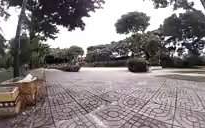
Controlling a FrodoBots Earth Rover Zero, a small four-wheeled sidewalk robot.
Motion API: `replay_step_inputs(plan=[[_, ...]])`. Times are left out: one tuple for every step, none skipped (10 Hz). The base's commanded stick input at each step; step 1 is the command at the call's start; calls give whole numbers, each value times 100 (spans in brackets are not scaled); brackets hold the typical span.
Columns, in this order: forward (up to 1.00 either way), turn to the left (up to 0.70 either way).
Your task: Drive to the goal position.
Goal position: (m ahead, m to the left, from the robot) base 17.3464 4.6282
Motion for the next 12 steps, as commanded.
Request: replay_step_inputs(plan=[[100, 27], [100, 27], [100, 27], [100, 27], [100, 16], [100, 0], [100, 0], [100, 9], [100, 27], [100, 11], [100, 0], [100, 0]])
